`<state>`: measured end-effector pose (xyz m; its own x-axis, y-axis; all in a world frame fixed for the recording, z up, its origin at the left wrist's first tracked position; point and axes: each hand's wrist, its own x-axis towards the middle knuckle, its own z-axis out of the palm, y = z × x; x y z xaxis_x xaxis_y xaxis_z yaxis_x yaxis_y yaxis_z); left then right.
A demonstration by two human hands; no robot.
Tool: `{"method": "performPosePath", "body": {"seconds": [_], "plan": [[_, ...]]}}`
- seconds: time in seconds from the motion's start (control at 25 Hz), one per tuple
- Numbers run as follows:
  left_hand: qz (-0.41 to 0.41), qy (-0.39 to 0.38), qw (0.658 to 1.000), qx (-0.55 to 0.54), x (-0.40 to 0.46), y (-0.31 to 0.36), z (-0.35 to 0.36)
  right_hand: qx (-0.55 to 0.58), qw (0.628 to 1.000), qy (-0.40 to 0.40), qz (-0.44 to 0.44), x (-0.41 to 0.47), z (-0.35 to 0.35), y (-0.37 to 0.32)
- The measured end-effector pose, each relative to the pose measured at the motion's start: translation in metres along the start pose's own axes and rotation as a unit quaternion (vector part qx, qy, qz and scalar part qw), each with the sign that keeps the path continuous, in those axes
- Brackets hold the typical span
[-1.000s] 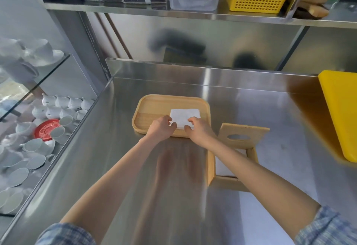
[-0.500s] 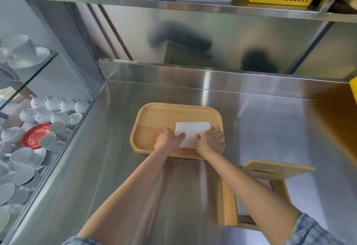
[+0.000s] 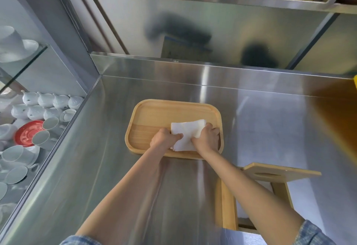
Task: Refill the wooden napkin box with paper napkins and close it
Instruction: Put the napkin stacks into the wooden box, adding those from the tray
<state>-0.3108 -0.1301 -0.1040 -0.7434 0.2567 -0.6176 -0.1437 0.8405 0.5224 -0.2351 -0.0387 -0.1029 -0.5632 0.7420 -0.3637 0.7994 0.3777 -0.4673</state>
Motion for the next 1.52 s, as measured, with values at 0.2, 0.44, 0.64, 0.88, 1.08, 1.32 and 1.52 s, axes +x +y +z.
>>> {"method": "performPosePath", "body": {"seconds": [0.2,0.44,0.64,0.88,1.08,1.32,1.52], "plan": [[0.029,-0.014,0.997,-0.077,-0.014,-0.001,-0.006,0.083,0.996,-0.025,0.011,-0.006,-0.004,0.001],[0.063,-0.015,0.978,-0.198,-0.055,-0.011,-0.022,0.214,0.975,-0.029,-0.046,-0.041,-0.021,0.0],[0.097,0.001,0.963,-0.253,-0.1,-0.035,-0.021,0.245,0.963,-0.014,-0.115,-0.088,-0.032,0.011],[0.155,-0.039,0.925,-0.345,-0.169,-0.06,-0.012,0.286,0.941,-0.041,-0.173,-0.144,-0.052,0.049],[0.176,-0.06,0.922,-0.339,-0.197,-0.074,0.014,0.31,0.934,-0.025,-0.174,-0.169,-0.063,0.092],[0.17,-0.055,0.935,-0.305,-0.213,-0.068,0.053,0.273,0.942,0.059,-0.185,-0.18,-0.079,0.141],[0.189,-0.019,0.955,-0.229,-0.218,-0.046,0.076,0.209,0.954,0.093,-0.196,-0.174,-0.097,0.167]]}}
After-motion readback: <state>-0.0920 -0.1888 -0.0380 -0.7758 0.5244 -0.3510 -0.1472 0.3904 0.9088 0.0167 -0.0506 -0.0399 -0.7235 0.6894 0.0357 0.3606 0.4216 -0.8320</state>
